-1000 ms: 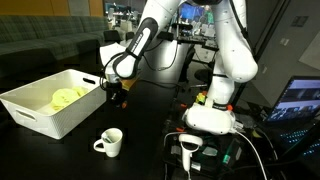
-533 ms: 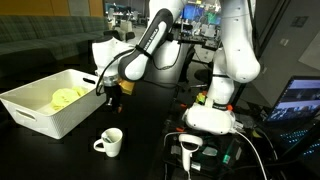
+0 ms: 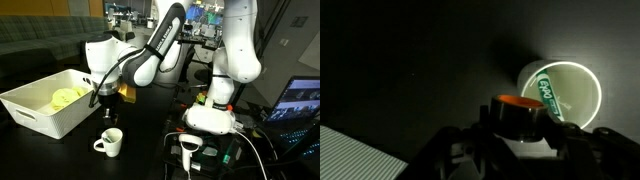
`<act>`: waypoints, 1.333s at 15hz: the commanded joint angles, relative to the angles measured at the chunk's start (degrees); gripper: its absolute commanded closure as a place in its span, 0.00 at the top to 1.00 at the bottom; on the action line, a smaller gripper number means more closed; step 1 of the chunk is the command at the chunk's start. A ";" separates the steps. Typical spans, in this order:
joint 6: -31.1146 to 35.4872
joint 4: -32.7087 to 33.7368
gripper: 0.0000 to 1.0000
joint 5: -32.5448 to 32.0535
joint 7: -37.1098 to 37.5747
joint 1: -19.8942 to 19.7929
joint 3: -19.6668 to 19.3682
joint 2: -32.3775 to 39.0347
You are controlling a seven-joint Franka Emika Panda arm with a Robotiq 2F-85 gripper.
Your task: Pick up the white towel and put it in the basket , pick up the marker and put it in the cup, then, pick up the yellow towel and put it in the basket, and finally pick up the masking tape and put it in the cup
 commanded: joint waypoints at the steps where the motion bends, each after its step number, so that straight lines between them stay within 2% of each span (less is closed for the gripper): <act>1: -0.43 -0.04 0.27 0.04 -1.33 0.76 2.30 -1.24; 7: -1.98 1.69 0.27 0.35 -2.94 1.57 4.78 -0.69; 20: -4.64 5.34 0.27 1.60 -6.79 0.43 5.21 1.30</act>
